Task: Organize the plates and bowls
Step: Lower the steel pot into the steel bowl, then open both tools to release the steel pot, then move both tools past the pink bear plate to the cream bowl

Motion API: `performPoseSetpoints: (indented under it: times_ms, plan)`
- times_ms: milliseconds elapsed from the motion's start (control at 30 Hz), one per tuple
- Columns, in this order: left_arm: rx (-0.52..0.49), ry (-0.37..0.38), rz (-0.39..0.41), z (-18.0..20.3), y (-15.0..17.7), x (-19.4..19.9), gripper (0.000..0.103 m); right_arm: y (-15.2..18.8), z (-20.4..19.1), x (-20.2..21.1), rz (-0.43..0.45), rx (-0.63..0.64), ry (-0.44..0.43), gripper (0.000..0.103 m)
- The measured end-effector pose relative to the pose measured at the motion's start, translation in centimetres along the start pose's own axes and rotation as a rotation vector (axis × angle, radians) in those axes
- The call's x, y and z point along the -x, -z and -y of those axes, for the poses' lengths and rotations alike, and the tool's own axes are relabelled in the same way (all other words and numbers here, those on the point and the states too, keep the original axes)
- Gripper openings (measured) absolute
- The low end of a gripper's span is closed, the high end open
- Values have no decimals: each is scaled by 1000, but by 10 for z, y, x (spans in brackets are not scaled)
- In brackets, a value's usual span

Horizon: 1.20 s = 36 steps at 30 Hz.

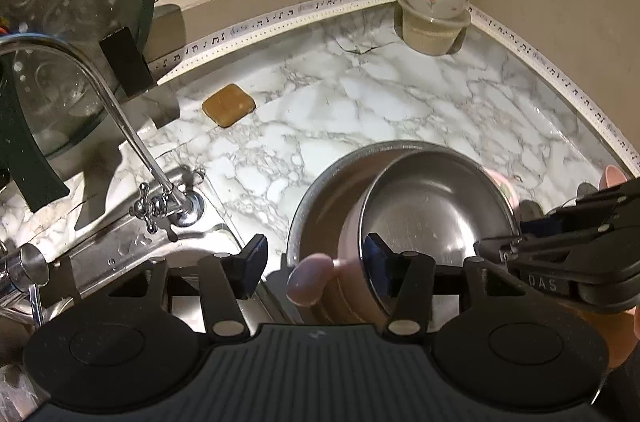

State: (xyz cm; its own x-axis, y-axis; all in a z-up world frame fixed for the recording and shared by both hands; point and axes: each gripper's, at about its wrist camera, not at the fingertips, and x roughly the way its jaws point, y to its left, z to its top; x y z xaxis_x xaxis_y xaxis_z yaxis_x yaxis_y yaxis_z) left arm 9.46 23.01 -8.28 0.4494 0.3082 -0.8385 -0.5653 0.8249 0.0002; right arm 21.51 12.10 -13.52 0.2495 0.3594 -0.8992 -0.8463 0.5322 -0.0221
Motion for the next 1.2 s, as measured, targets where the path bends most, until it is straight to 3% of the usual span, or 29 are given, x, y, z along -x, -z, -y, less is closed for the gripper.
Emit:
performPoseSetpoints:
  times_ms: [367, 467, 633, 1200]
  plan:
    - [-13, -13, 12, 4, -10, -13, 52, 1, 6, 7, 10, -42, -36, 30]
    - [-17, -22, 8, 5, -11, -16, 52, 0, 7, 14, 37, -39, -41, 37]
    - [-20, -21, 21, 5, -12, -14, 52, 0, 11, 25, 63, -49, -61, 37]
    - [-111, 54, 83, 40, -8, 41, 52, 31, 23, 82, 152, -86, -115, 40]
